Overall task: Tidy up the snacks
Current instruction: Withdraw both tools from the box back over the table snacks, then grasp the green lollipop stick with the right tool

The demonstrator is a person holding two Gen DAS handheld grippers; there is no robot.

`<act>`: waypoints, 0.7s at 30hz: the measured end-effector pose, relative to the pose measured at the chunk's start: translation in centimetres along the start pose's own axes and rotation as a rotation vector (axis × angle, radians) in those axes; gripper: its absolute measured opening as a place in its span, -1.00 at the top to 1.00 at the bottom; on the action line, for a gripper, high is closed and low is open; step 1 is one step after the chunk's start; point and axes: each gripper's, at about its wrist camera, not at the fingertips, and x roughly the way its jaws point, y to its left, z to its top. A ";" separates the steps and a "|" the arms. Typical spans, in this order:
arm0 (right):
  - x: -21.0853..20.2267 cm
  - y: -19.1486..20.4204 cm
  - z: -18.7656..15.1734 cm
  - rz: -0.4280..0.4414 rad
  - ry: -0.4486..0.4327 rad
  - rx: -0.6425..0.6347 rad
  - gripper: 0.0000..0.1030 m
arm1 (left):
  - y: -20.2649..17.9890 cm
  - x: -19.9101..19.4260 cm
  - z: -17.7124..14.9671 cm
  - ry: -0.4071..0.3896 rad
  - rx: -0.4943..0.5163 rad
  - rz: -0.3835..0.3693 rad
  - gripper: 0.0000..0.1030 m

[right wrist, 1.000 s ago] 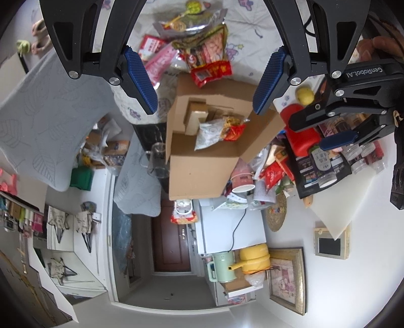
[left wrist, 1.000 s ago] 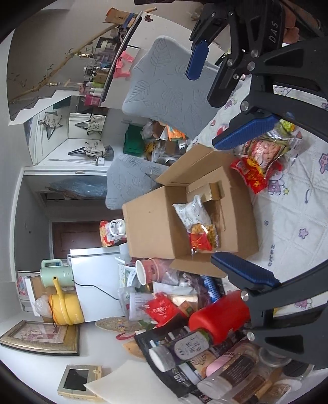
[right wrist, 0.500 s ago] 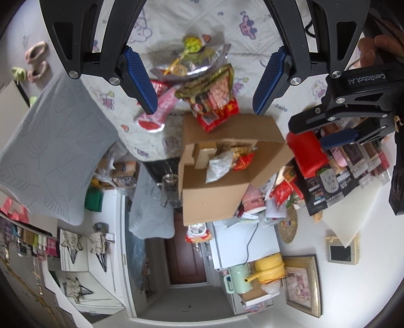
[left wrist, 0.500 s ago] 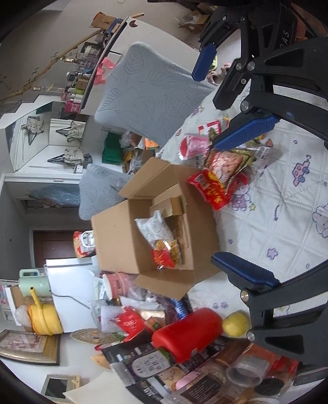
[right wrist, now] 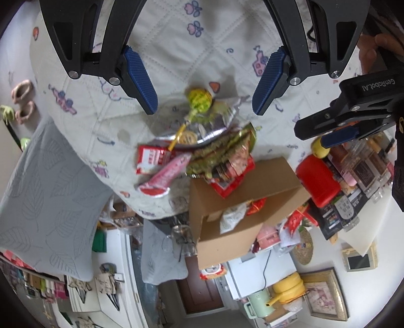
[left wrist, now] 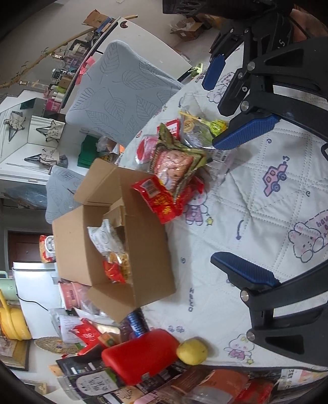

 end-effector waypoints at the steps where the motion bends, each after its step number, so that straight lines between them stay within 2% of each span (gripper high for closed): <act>1: 0.2 -0.1 -0.2 -0.002 0.006 0.003 -0.50 | 0.1 0.1 -0.1 0.005 -0.003 -0.002 -0.62; 5: 1.4 -1.0 -0.8 0.018 0.041 0.034 -0.32 | 0.2 0.9 -1.1 0.020 0.000 0.008 -0.62; 12: 3.1 -1.2 -0.5 0.067 0.080 0.028 -0.25 | 1.4 2.0 -1.2 0.054 -0.070 -0.027 -0.62; 17: 4.5 -1.1 -0.3 0.117 0.116 0.024 -0.08 | 2.1 2.8 -1.1 0.069 -0.124 -0.044 -0.62; 19: 4.9 -1.1 -0.1 0.126 0.121 0.019 0.14 | 2.0 3.0 -0.9 0.069 -0.117 -0.037 -0.62; 20: 5.0 -1.1 -0.1 0.133 0.128 0.009 0.44 | 1.9 3.1 -0.8 0.068 -0.114 -0.034 -0.62; 21: 5.1 -1.1 -0.1 0.140 0.134 0.000 0.52 | 1.8 3.2 -0.7 0.069 -0.110 -0.035 -0.62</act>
